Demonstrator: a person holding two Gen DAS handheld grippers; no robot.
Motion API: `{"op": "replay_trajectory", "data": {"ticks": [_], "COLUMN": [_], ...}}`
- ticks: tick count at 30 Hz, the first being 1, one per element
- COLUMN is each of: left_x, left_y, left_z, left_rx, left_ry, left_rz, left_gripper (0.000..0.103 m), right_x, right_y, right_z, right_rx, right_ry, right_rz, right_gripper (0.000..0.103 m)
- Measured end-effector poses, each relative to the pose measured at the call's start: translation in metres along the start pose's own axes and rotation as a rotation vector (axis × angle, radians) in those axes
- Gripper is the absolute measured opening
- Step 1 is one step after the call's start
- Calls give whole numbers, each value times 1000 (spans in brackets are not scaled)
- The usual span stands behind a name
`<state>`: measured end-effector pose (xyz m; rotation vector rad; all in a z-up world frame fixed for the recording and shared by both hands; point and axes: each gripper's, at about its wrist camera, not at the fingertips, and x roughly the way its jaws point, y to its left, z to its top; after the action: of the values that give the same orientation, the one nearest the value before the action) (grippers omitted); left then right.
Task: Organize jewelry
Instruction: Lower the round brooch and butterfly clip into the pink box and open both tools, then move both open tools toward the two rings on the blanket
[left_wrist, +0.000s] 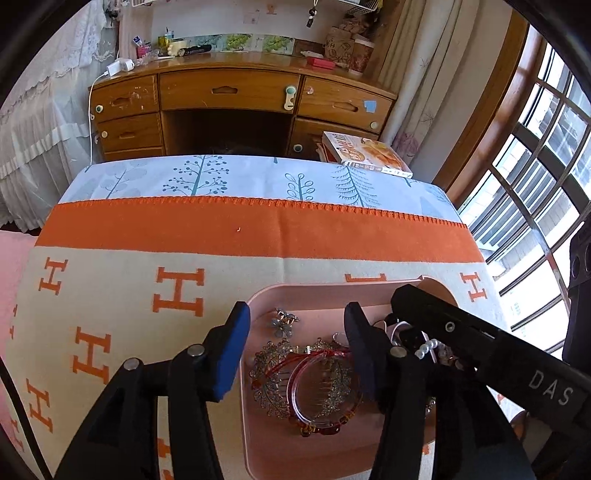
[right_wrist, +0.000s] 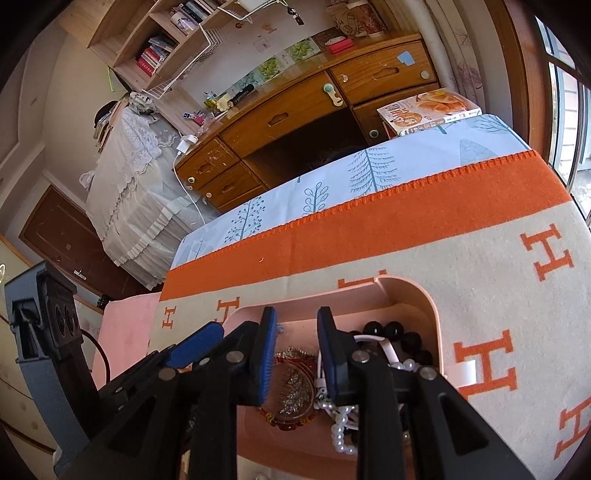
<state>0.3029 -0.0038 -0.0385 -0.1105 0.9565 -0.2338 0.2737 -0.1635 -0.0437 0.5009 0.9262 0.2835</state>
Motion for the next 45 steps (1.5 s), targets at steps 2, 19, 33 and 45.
{"op": "replay_trajectory", "data": {"ticks": [2, 19, 33, 45], "left_x": [-4, -80, -150, -123], "left_y": [-2, -9, 51, 78], "left_z": [-2, -33, -81, -142], "left_rx": [11, 112, 80, 110], "left_ry": [-6, -109, -169, -75], "left_rz": [10, 103, 181, 168], "left_gripper": [53, 56, 61, 61], "right_x": [-3, -51, -81, -47], "right_y": [2, 47, 85, 76], "right_z": [-1, -38, -107, -165], "right_rx": [-6, -143, -355, -470], "right_ry": [-4, -52, -48, 90], "right_rz": [0, -16, -64, -97], "right_gripper": [24, 24, 24, 24]}}
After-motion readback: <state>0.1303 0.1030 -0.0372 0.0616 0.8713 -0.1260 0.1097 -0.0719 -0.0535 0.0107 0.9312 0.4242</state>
